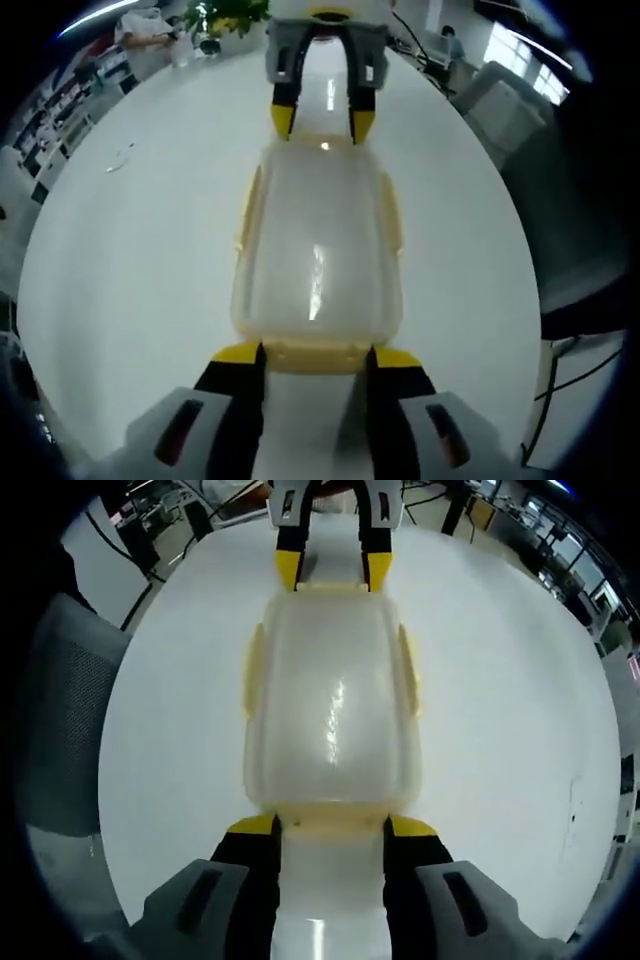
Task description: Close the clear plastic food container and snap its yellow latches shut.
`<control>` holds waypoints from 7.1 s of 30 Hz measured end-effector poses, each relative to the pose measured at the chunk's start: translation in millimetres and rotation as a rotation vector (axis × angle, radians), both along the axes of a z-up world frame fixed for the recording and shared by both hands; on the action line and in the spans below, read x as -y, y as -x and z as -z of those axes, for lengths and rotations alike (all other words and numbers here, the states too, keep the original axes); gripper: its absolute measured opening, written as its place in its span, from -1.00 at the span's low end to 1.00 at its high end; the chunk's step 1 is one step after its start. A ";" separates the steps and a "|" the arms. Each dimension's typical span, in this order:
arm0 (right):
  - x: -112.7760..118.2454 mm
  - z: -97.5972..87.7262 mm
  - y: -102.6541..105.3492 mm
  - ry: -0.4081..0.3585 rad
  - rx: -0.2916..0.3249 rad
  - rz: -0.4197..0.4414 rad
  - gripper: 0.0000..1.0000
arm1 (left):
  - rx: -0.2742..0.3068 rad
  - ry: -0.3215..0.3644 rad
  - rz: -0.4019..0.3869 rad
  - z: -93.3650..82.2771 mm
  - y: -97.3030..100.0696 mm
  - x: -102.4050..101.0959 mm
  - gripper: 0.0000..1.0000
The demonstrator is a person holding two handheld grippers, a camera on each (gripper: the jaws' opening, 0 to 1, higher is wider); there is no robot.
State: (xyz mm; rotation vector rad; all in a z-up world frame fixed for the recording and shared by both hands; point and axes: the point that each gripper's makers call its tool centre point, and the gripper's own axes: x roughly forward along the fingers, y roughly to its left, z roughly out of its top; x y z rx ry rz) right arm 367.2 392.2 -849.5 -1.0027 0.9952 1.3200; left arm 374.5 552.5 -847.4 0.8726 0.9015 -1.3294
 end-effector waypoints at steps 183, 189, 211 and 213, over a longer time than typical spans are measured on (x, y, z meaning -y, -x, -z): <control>261.6 -63.3 -12.4 -0.067 0.042 -0.078 -0.27 | -0.011 0.168 -0.167 -71.7 -1.5 255.7 -0.34; 261.2 -61.1 -12.2 -0.075 0.039 -0.069 -0.26 | -0.018 0.159 -0.167 -65.6 -0.3 256.5 -0.34; 266.1 -55.6 -7.7 -0.040 0.070 -0.095 -0.23 | 0.008 0.064 -0.072 -57.3 2.7 262.6 -0.32; 267.6 -55.3 -7.6 -0.036 0.073 -0.094 -0.23 | 0.010 0.073 -0.081 -57.5 1.7 263.8 -0.32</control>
